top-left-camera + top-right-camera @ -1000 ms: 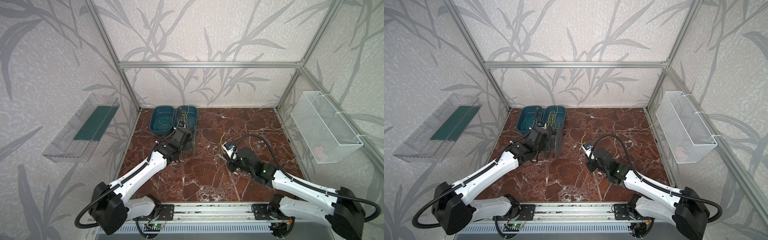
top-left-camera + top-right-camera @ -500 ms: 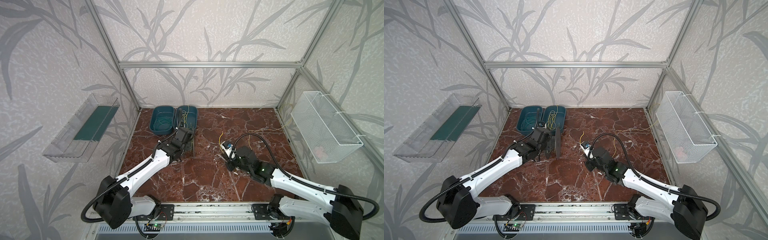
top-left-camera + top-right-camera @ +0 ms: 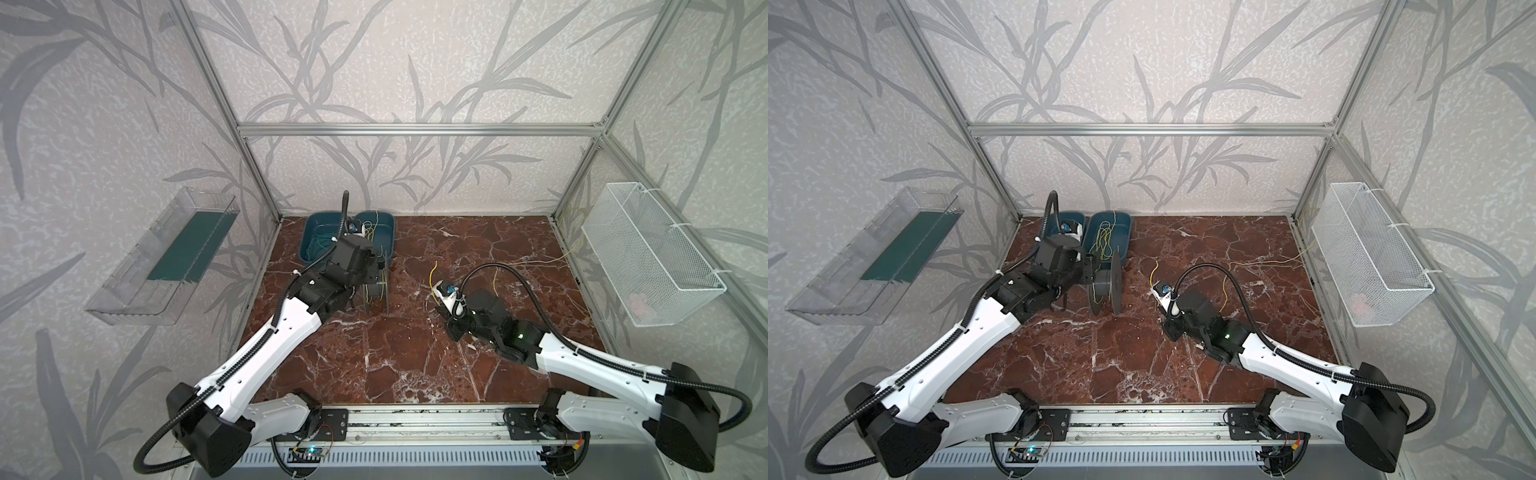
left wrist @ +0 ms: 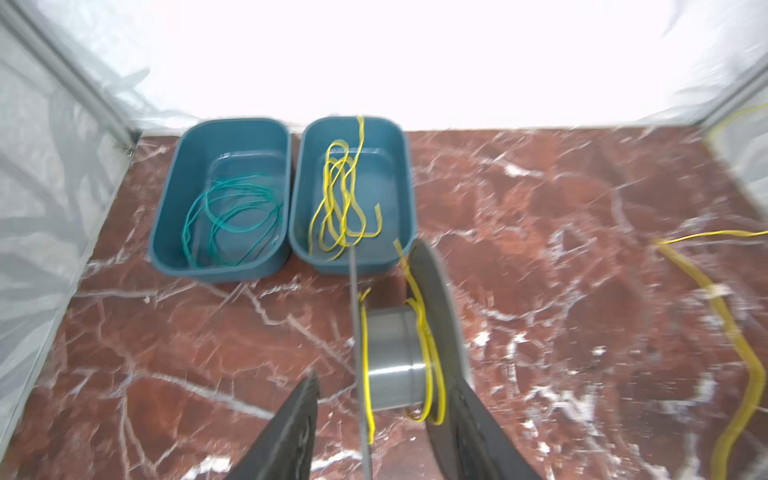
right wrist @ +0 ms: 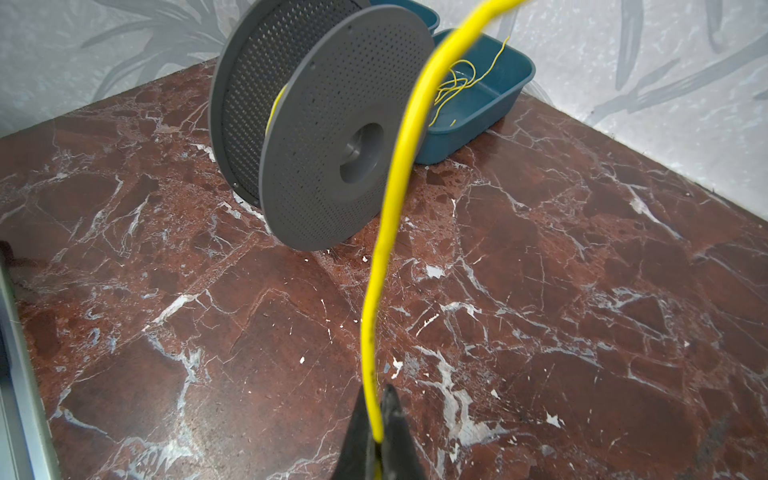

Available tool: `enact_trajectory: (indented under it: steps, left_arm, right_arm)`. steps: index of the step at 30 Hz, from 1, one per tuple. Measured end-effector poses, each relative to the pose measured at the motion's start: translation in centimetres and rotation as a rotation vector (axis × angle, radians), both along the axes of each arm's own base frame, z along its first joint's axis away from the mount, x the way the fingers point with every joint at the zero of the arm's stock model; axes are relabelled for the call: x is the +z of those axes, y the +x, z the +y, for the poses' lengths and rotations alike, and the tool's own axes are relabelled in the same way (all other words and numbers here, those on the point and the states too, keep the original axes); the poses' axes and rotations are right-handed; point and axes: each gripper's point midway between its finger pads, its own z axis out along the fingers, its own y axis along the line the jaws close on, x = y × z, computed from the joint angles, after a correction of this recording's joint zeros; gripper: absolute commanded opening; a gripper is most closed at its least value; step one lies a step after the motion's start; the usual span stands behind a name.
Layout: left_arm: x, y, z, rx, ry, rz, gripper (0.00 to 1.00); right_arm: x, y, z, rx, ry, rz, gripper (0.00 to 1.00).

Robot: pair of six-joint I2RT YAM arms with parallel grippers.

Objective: Wrap the cables

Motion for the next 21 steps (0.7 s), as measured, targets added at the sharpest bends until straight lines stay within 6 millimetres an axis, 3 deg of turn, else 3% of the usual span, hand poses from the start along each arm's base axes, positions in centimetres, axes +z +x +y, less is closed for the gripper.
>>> enact_trajectory:
  steps: [3,10,15,21]
  left_arm:
    - [1.4,-0.9,-2.8,-0.122,-0.083,0.01,0.51]
    - [0.5,-3.1,-9.6,-0.366,-0.251,0.118,0.6]
    - [-0.1,-3.2,-12.0,-0.426,-0.331,0.175,0.61]
    - [0.7,-3.2,-13.4,-0.469,-0.403,0.163,0.55]
  right_arm:
    - [0.4,-0.1,0.6,0.018,0.016,0.004,0.0]
    - [1.1,-0.8,2.1,0.067,0.053,0.015,0.0]
    - [1.4,-1.1,2.6,0.083,0.078,0.02,0.0]
    - [1.5,-1.3,3.0,0.092,0.089,0.019,0.0]
